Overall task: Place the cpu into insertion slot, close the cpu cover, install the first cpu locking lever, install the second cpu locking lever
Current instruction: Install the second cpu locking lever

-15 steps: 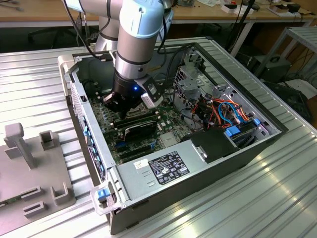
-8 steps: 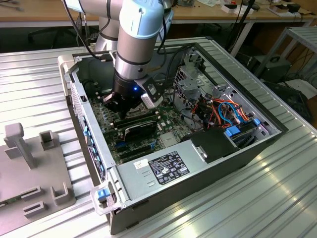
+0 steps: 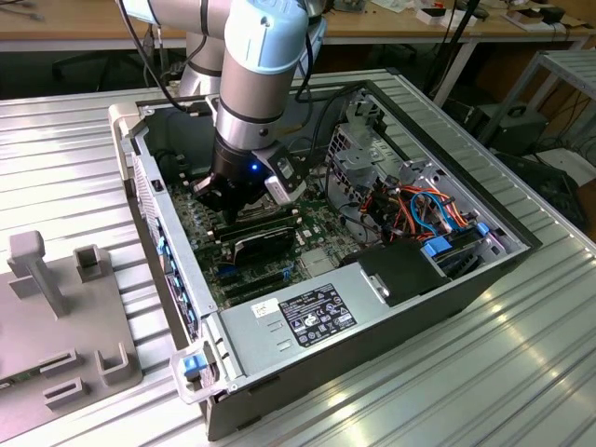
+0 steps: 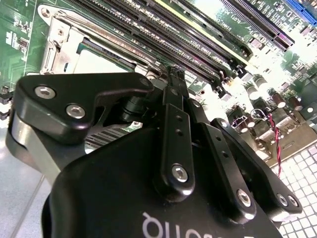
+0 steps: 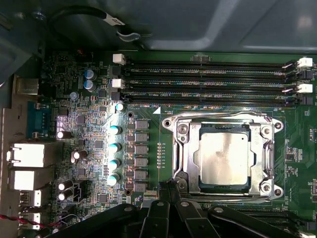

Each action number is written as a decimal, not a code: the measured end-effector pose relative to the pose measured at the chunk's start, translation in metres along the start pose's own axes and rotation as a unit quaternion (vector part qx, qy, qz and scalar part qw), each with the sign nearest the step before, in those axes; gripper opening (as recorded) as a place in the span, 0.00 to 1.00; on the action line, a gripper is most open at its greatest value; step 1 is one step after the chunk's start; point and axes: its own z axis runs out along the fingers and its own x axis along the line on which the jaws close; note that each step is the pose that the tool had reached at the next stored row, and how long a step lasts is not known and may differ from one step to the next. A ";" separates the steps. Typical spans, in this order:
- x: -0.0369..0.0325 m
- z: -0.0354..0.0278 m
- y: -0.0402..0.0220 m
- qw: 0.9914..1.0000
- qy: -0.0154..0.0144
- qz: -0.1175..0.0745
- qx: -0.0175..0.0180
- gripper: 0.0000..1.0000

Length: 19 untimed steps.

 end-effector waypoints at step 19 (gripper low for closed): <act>-0.0001 0.0015 0.0022 1.000 0.000 0.000 0.000 0.11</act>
